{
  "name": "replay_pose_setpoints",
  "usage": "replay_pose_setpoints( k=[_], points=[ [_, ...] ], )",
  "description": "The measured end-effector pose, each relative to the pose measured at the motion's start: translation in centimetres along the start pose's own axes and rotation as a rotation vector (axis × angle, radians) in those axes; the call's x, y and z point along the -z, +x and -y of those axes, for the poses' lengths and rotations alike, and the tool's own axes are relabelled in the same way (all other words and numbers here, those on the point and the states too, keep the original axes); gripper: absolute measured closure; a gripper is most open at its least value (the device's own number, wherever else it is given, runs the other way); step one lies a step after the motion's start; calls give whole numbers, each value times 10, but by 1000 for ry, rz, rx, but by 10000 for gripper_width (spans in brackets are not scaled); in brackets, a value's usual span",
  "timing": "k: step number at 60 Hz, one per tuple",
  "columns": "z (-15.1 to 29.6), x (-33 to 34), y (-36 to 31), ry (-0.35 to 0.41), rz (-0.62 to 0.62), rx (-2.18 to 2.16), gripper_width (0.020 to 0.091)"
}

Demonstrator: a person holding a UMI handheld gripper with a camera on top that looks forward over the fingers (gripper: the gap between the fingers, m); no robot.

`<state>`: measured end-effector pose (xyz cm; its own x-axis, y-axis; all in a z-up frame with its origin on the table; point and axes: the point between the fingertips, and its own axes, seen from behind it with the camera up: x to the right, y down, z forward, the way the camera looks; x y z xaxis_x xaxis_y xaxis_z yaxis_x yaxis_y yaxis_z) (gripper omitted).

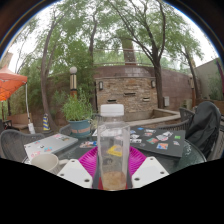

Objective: Pour water

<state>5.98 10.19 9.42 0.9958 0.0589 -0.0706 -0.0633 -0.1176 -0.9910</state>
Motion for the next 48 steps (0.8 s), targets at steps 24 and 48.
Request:
replay_pose_setpoints(
  k=[24, 48],
  points=[
    [-10, -4, -1, 30, 14, 76, 655],
    [-37, 87, 1, -146, -58, 104, 280]
  ],
)
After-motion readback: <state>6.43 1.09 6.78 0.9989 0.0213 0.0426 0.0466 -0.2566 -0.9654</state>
